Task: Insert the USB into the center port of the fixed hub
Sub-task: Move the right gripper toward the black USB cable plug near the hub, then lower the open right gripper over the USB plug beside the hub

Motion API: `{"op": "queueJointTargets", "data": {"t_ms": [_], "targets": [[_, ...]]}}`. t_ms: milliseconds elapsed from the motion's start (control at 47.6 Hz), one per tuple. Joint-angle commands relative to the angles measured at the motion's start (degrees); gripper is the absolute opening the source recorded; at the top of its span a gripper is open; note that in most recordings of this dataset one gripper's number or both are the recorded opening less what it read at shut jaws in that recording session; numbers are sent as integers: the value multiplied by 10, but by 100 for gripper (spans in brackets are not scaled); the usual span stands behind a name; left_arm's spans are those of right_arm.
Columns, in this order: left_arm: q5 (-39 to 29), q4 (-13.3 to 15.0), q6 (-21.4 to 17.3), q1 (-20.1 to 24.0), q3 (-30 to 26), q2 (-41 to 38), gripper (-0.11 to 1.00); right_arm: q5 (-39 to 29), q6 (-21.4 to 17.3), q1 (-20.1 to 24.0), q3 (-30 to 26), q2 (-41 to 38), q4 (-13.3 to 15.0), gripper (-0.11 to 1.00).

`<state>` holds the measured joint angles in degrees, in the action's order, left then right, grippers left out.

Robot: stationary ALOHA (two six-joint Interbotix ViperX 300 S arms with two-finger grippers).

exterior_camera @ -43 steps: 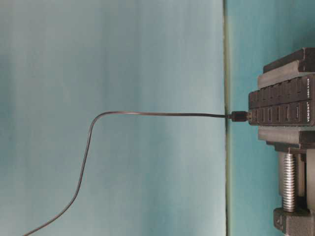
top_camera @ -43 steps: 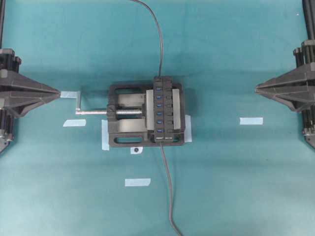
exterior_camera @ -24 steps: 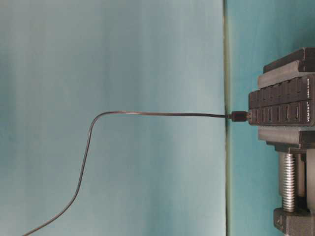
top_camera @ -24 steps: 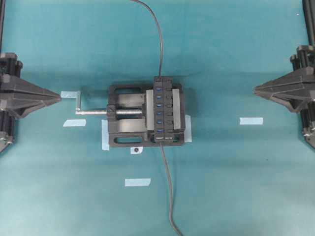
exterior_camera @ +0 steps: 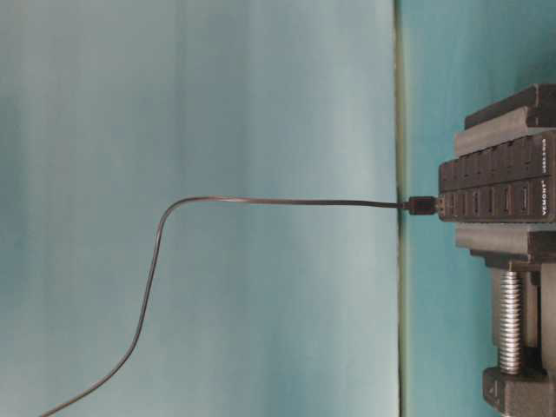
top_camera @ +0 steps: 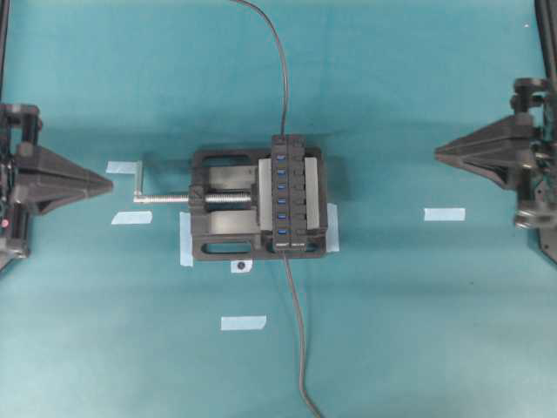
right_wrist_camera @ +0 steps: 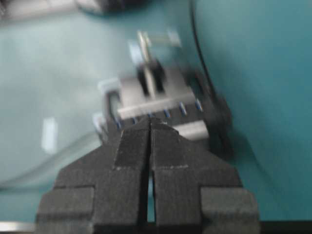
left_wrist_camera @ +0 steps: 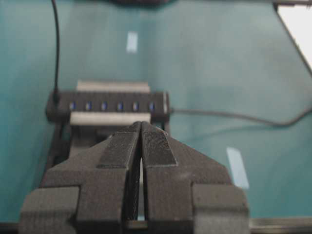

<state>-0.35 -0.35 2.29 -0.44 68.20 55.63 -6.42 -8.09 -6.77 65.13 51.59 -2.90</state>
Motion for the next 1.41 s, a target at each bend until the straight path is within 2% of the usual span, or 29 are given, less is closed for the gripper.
{"op": "queueJointTargets", "data": {"t_ms": [0, 336, 715, 904, 1388], "targets": [[-16, -1, 0, 1, -21, -4, 0, -31, -4, -7, -27, -17, 8, -1], [-29, -2, 0, 1, -25, -5, 0, -50, -2, -33, -62, -85, 16, -1], [-31, -1, 0, 1, -26, -8, 0, -121, 9, -45, -146, -200, 58, -1], [-31, -1, 1, 2, -25, -8, 0, -118, 27, -45, -181, -256, 75, -1], [-31, -1, 2, 1, -19, -9, 0, -120, 47, -45, -248, -370, 75, -1]]}}
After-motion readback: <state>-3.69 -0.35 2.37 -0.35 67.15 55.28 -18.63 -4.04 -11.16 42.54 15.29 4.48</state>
